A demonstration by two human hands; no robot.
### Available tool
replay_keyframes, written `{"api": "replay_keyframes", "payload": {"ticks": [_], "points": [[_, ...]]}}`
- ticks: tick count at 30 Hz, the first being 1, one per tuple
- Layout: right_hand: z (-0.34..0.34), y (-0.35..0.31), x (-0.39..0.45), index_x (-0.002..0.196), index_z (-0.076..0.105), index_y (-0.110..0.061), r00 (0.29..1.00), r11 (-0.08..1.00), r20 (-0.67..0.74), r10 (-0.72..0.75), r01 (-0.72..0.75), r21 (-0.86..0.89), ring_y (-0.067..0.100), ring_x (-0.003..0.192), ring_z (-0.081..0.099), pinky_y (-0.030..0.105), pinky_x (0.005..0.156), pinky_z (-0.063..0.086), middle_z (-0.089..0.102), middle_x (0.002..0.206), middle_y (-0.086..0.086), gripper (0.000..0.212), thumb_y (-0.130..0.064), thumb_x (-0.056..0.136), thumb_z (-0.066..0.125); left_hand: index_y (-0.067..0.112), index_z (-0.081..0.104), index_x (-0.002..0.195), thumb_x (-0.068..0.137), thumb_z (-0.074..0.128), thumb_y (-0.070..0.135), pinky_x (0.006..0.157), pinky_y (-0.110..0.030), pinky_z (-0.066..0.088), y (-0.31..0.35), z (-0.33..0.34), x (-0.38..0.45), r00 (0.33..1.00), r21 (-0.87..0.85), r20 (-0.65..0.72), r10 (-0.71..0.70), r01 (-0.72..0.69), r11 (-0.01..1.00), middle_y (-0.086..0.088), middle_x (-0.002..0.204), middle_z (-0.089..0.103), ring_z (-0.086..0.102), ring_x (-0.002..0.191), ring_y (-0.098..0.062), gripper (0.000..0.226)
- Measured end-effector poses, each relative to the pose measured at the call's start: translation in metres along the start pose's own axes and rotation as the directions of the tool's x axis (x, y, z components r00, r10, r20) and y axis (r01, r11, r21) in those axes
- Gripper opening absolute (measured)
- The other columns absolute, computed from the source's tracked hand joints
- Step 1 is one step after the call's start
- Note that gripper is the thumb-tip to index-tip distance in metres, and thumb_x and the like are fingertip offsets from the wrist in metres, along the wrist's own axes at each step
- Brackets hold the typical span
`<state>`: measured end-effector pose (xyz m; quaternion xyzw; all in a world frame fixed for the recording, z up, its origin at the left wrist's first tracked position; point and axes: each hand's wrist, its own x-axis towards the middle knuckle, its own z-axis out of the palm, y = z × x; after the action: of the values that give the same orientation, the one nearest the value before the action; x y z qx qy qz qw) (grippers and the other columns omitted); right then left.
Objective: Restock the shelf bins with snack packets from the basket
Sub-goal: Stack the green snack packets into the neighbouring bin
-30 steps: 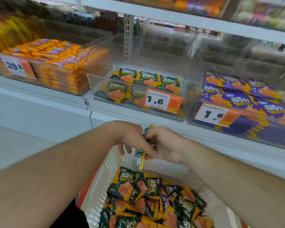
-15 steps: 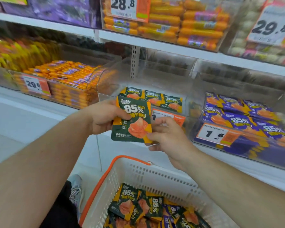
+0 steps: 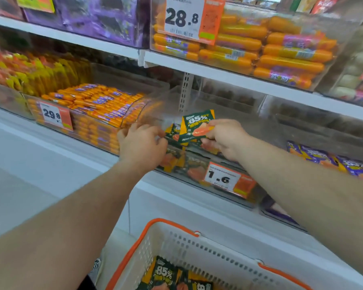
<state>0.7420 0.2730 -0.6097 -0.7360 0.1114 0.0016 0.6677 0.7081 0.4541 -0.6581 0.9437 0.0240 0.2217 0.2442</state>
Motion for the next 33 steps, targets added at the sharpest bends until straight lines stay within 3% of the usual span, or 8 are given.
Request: {"api": "replay_keyframes", "payload": {"ticks": [5,9,11,13,16,21,24,33], "points": [[0.033,0.008,0.067,0.124,0.054,0.000,0.996,0.996,-0.034,0.078,-0.079,-0.033,0.016,0.074,0.057,0.021,0.056,0.057,0.054,0.123,0.010,0.037,0.016,0.091,0.048,0.021,0.070,0.077,0.081,0.031,0.033,0.099,-0.041,0.031,-0.006,0.015,0.006,1.000,-0.059,0.021,-0.022,0.023,0.998,-0.001,0.082,0.066,0.047,0.099,-0.025,0.041],[0.053,0.019,0.093,0.091,0.050,-0.007,0.986,0.978,0.070,0.152,-0.140,-0.156,0.011,0.063,0.047,0.035,0.087,0.057,0.049,0.081,0.009,0.025,0.016,0.092,0.043,0.019,0.069,0.078,0.077,0.026,0.033,0.102,-0.039,0.026,-0.002,0.020,0.006,0.999,-0.047,0.007,-0.048,0.048,0.998,-0.003,0.086,0.067,0.045,0.102,-0.025,0.045],[0.058,0.025,0.099,0.100,0.053,-0.006,0.983,0.954,0.121,0.140,-0.101,-0.283,0.013,0.065,0.056,0.029,0.074,0.060,0.057,0.079,0.009,0.017,0.010,0.093,0.049,0.019,0.069,0.079,0.075,0.024,0.034,0.101,-0.038,0.025,-0.002,0.021,0.007,0.998,-0.059,0.008,-0.057,0.057,0.997,-0.002,0.089,0.068,0.044,0.104,-0.025,0.048],[0.062,0.031,0.106,0.101,0.061,0.000,0.993,0.840,0.095,0.063,-0.002,-0.543,0.019,0.071,0.062,0.029,0.060,0.052,0.066,0.087,0.014,0.011,0.000,0.090,0.063,0.019,0.070,0.079,0.075,0.024,0.034,0.100,-0.038,0.024,-0.004,0.022,0.007,0.998,-0.058,0.006,-0.058,0.059,0.997,-0.001,0.091,0.068,0.043,0.103,-0.023,0.048],[0.064,0.032,0.106,0.100,0.064,0.000,0.991,0.548,0.134,-0.002,0.113,-0.829,0.023,0.080,0.058,0.031,0.065,0.043,0.062,0.091,0.011,0.021,-0.018,0.089,0.068,0.021,0.070,0.083,0.077,0.024,0.034,0.098,-0.038,0.023,-0.002,0.023,0.006,0.999,-0.049,-0.009,-0.044,0.043,0.998,0.002,0.094,0.069,0.043,0.102,-0.020,0.048],[0.067,0.023,0.102,0.077,0.051,-0.012,0.971,0.347,0.233,0.041,0.205,-0.915,0.020,0.077,0.047,0.029,0.062,0.037,0.049,0.082,0.005,0.026,-0.027,0.098,0.054,0.019,0.068,0.084,0.092,0.039,0.025,0.096,-0.038,0.023,-0.001,0.021,0.004,0.999,-0.052,-0.003,-0.039,0.038,0.998,0.002,0.096,0.067,0.042,0.104,-0.019,0.031],[0.067,0.019,0.099,0.095,0.053,-0.009,0.963,0.263,0.264,0.056,0.241,-0.934,0.022,0.083,0.048,0.029,0.069,0.038,0.050,0.092,0.008,0.021,-0.028,0.102,0.047,0.020,0.070,0.087,0.092,0.038,0.026,0.095,-0.039,0.023,-0.001,0.020,0.004,1.000,-0.036,0.014,-0.027,0.027,0.999,0.004,0.098,0.067,0.042,0.106,-0.017,0.032],[0.067,0.021,0.095,0.137,0.047,-0.005,0.971,0.355,0.201,0.126,0.145,-0.924,0.027,0.117,0.055,0.037,0.095,0.048,0.052,0.136,0.012,0.052,-0.038,0.098,0.055,0.026,0.071,0.099,0.089,0.037,0.036,0.104,-0.046,0.016,0.004,0.021,0.001,0.997,0.075,-0.078,0.022,-0.016,0.997,0.007,0.121,0.058,0.032,0.127,-0.018,0.037]]}}
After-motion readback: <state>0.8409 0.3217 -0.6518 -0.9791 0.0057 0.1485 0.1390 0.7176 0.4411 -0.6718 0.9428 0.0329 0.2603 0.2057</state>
